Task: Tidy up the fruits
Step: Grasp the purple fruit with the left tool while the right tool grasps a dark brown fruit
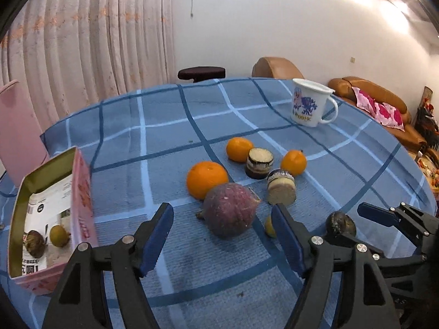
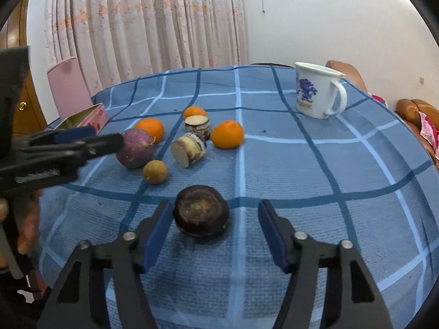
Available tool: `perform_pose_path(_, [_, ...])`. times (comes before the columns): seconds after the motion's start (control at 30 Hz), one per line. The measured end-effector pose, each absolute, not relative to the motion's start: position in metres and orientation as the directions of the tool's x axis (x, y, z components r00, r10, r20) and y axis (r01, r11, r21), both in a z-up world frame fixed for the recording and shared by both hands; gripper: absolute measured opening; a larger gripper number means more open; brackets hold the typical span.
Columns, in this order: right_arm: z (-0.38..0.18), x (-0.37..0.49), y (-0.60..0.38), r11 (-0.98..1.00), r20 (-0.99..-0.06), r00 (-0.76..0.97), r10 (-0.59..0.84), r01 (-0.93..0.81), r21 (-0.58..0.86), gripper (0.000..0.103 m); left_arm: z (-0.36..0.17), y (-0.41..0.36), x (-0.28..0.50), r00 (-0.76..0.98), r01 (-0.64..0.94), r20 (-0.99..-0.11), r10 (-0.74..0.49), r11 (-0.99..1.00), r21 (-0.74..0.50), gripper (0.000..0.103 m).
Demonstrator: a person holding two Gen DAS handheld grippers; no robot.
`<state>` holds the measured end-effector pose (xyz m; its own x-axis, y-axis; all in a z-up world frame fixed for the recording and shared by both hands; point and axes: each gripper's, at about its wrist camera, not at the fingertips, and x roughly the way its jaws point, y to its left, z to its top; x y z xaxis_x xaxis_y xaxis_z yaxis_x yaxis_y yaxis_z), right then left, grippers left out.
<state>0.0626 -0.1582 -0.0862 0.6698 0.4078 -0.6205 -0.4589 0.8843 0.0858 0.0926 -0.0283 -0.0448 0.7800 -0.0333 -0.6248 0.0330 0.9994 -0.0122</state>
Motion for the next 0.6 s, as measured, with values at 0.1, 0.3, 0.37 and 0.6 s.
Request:
perform_pose_path(0.1, [-0.088,0.065,-0.151,0.875,-0.632,0.653,0.418,-0.476,0.087,0.054,-0.049,-0.030,0.098,0.769,0.040,-0.638,-0.040,0.999,-0.013,0.074])
perform_pose_path(0.3, [-0.098,0.070,-0.147,0.865,-0.654,0.621,0.432,-0.491,0.104,0.047,-0.061,-0.025,0.112,0.730,0.051,-0.679,-0.077,0.997,-0.059,0.054])
perform_pose_path(0.37, [-0.097,0.070,-0.148,0.862,-0.655,0.618,0.435,-0.495,0.106,0.046,-0.062,-0.022,0.114,0.722,0.057,-0.684,-0.104,0.994,-0.091,0.053])
perform_pose_path(0.6, [-0.095,0.065,-0.147,0.859,-0.631,0.638,0.441,-0.505,0.090,0.045,-0.061,-0.024,0.112,0.722,0.067,-0.682,-0.115,0.993,-0.098,0.050])
